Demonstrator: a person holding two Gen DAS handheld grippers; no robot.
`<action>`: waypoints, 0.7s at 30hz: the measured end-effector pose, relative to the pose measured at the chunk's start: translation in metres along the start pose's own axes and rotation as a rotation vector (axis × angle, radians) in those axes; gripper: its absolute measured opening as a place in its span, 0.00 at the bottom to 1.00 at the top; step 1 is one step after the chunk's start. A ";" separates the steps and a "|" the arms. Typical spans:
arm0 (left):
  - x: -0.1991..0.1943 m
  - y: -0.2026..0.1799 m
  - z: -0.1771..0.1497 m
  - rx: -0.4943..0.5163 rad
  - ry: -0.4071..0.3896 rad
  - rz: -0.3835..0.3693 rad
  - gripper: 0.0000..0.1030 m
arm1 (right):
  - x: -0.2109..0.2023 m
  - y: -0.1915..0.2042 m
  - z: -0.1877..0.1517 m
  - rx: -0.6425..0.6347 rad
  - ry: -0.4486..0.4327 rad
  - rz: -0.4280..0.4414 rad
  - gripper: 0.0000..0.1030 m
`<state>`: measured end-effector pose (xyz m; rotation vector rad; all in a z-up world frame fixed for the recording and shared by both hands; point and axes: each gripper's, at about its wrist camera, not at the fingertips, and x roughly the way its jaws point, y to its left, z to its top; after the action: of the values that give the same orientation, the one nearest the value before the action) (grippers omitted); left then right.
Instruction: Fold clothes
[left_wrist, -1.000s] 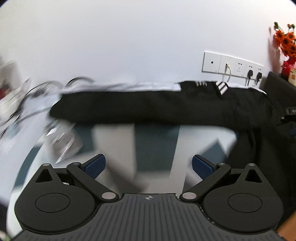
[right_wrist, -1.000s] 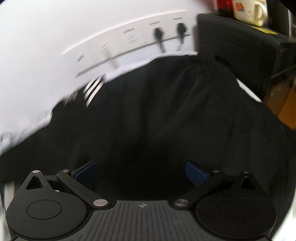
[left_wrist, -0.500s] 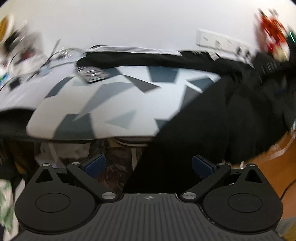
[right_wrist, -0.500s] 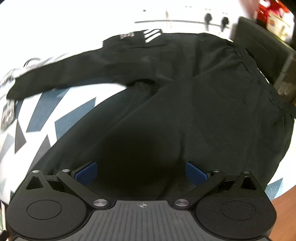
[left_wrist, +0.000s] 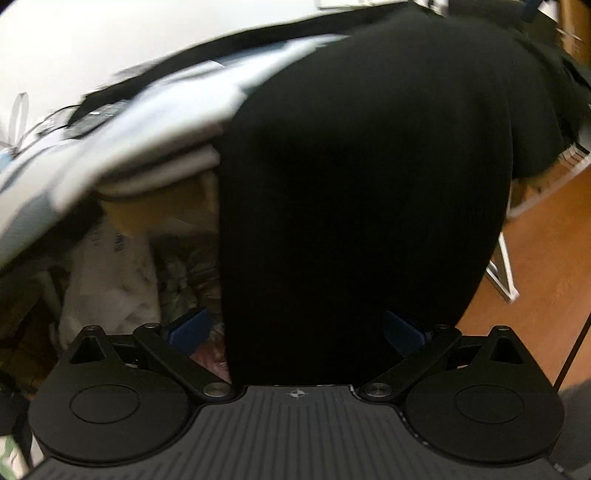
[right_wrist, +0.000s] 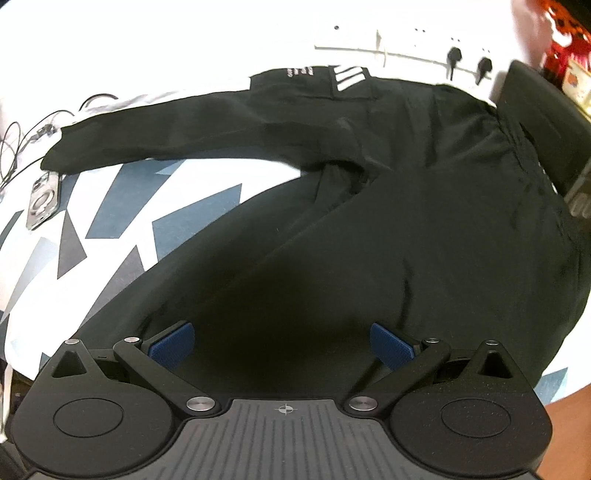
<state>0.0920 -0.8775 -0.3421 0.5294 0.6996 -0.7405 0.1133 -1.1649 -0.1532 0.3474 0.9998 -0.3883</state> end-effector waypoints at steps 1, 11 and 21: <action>0.006 -0.001 -0.002 0.017 0.008 -0.022 0.99 | 0.003 0.000 -0.001 0.012 0.007 0.004 0.99; -0.014 0.006 -0.011 -0.085 0.089 -0.119 0.02 | 0.011 0.031 -0.005 0.001 0.040 0.191 0.98; -0.178 0.042 0.013 -0.345 -0.168 0.158 0.02 | 0.053 0.049 0.008 0.158 0.081 0.296 0.71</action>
<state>0.0330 -0.7846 -0.1951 0.2015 0.6042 -0.4956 0.1674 -1.1337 -0.1902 0.6490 0.9810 -0.1851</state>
